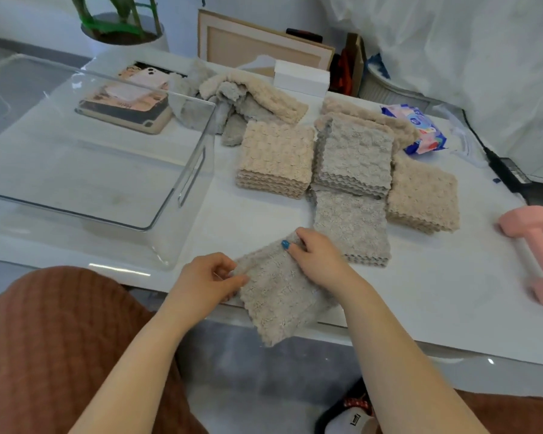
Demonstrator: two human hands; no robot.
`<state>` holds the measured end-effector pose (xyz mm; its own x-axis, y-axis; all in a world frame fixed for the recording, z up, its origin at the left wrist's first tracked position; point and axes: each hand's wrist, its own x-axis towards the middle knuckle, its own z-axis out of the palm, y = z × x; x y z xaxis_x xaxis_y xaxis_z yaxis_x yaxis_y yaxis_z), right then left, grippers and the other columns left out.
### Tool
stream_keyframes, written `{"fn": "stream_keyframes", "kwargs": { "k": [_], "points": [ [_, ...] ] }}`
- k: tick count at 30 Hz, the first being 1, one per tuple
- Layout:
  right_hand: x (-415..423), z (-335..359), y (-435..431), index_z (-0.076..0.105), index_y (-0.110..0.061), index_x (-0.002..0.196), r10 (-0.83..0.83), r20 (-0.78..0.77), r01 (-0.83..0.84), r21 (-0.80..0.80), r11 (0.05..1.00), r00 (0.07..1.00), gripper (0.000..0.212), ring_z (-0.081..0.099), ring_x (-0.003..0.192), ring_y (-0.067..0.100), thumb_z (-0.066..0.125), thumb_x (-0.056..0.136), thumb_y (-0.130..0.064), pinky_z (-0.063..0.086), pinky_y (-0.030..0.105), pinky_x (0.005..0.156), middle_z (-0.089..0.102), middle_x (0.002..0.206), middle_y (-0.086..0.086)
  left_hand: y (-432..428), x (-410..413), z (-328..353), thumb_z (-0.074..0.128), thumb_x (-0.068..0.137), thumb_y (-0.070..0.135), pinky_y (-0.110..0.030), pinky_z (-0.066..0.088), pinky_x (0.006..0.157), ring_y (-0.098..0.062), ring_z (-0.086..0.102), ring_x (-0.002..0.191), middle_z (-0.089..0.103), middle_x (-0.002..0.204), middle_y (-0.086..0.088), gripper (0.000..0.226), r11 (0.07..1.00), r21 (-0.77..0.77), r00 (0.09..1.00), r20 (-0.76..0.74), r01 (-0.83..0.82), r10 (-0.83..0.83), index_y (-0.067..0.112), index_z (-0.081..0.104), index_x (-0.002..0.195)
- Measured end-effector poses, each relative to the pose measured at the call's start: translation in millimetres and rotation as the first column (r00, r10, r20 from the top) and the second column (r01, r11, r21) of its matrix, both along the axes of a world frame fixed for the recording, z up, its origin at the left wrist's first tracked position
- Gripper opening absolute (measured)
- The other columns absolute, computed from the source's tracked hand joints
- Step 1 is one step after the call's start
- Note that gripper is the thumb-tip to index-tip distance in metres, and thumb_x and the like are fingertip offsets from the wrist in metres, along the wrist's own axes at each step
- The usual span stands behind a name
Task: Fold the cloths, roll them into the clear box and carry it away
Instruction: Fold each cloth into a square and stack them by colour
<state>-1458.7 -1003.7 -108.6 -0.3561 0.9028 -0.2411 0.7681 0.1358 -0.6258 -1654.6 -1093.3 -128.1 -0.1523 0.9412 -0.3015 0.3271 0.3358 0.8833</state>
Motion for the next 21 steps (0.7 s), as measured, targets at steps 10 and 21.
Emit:
{"fn": "stream_keyframes", "kwargs": {
  "k": [10, 21],
  "points": [
    [-1.7, -9.7, 14.2, 0.041, -0.016, 0.125, 0.102, 0.21, -0.114, 0.043, 0.993, 0.972, 0.03, 0.056, 0.079, 0.023, 0.044, 0.098, -0.029, 0.048, 0.036, 0.072, 0.036, 0.115, 0.002, 13.0, 15.4, -4.7, 0.063, 0.086, 0.041, -0.027, 0.047, 0.066, -0.007, 0.054, 0.072, 0.048, 0.098, 0.006, 0.025, 0.993, 0.116, 0.908, -0.417, 0.011, 0.038, 0.023, 0.052, 0.098],
    [80.6, 52.8, 0.7, 0.064, -0.021, 0.105, 0.019, -0.071, -0.046, -0.41, 0.911, 0.997, 0.028, 0.057, 0.075, 0.014, 0.075, 0.08, -0.02, 0.05, 0.028, 0.056, 0.063, 0.101, 0.009, 44.4, 41.3, 41.2, 0.071, 0.079, 0.03, -0.029, 0.047, 0.071, -0.01, 0.055, 0.077, 0.057, 0.084, 0.008, 0.016, 0.876, 0.013, 0.835, -0.309, 0.482, -0.455, 0.027, 0.055, 0.076]
  ]
}}
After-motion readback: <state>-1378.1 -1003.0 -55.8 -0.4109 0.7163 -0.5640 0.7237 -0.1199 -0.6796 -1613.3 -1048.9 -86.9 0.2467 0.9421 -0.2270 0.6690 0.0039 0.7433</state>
